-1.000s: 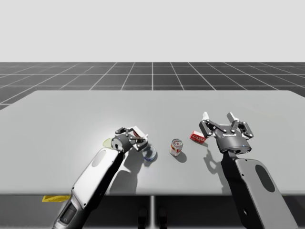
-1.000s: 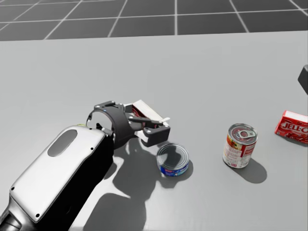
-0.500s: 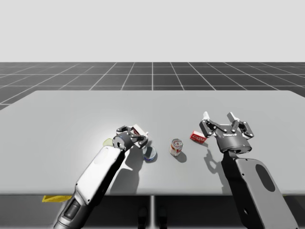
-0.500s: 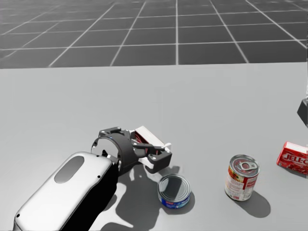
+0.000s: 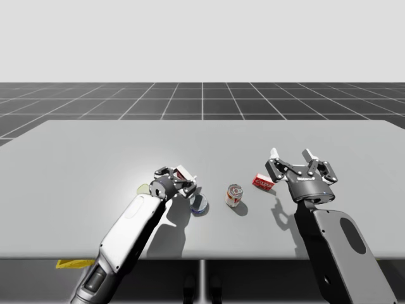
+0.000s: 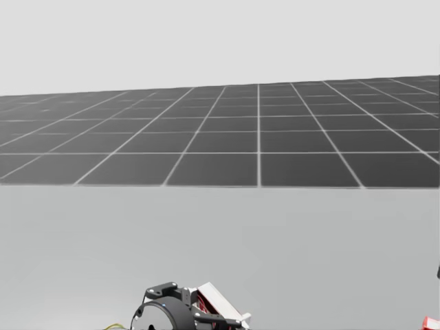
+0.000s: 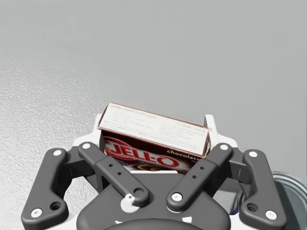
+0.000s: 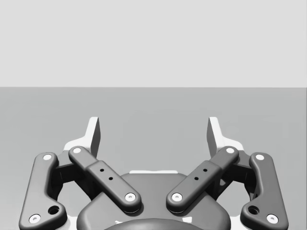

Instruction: Pick up the pudding box and lift it.

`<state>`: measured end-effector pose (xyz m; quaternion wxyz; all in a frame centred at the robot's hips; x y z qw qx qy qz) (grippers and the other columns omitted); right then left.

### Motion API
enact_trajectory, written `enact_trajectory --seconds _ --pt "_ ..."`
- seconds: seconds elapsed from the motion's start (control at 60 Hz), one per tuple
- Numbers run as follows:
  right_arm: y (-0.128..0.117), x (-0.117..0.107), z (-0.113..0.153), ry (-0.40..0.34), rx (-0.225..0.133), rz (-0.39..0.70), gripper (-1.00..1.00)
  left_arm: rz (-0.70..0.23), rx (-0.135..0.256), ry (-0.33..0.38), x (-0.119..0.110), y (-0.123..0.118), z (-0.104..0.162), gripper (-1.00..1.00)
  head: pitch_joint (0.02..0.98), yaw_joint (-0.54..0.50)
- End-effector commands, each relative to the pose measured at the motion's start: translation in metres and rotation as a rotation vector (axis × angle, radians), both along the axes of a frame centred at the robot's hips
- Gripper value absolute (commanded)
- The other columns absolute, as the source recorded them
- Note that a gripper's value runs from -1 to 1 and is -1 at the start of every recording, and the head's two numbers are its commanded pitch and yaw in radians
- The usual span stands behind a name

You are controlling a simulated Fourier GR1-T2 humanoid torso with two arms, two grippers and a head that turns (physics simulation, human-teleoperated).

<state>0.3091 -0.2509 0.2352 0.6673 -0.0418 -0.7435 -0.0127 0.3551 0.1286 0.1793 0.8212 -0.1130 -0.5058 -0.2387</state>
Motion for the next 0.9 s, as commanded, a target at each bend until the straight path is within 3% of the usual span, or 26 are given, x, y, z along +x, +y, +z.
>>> enact_trajectory --seconds 0.017,0.467,0.683,0.9 --pt "-0.001 0.0 0.0 0.001 0.0 -0.001 -1.0 -0.077 -0.004 0.064 -0.01 0.001 -0.015 1.0 0.38 0.12" --pt "-0.002 0.002 0.0 0.0 0.002 0.002 -1.0 -0.101 -0.018 -0.091 -0.026 0.004 0.062 1.0 0.384 0.13" --pt "-0.003 0.002 0.0 -0.002 -0.005 0.001 -1.0 -0.096 -0.014 -0.219 -0.036 0.007 0.114 1.0 0.378 0.13" --pt "-0.004 0.003 0.0 0.006 0.006 0.001 -1.0 -0.075 -0.05 -0.343 -0.041 0.009 0.171 1.0 0.373 0.13"
